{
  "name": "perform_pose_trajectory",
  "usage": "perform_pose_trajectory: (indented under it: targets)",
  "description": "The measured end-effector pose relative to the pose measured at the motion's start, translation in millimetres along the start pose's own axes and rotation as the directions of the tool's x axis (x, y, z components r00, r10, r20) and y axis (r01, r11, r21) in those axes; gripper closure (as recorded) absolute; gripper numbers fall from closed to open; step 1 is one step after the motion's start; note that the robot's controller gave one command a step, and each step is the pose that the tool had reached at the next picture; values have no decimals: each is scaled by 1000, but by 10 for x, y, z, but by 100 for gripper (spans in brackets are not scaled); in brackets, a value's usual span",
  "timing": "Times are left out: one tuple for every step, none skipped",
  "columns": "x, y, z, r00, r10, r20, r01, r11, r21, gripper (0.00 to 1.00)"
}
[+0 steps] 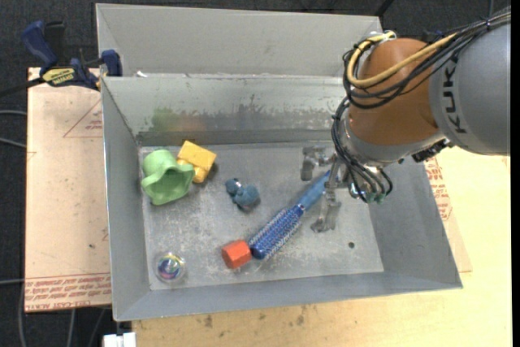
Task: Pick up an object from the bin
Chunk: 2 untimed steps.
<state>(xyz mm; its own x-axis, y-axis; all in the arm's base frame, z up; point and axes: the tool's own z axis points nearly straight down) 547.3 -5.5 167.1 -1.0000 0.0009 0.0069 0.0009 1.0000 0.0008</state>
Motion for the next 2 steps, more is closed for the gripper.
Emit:
perform_pose_trajectory:
  targets:
    - [-105,29,900,957,-290,4,290,957,0,0]
    - [-112,27,888,957,-289,6,289,957,1,100]
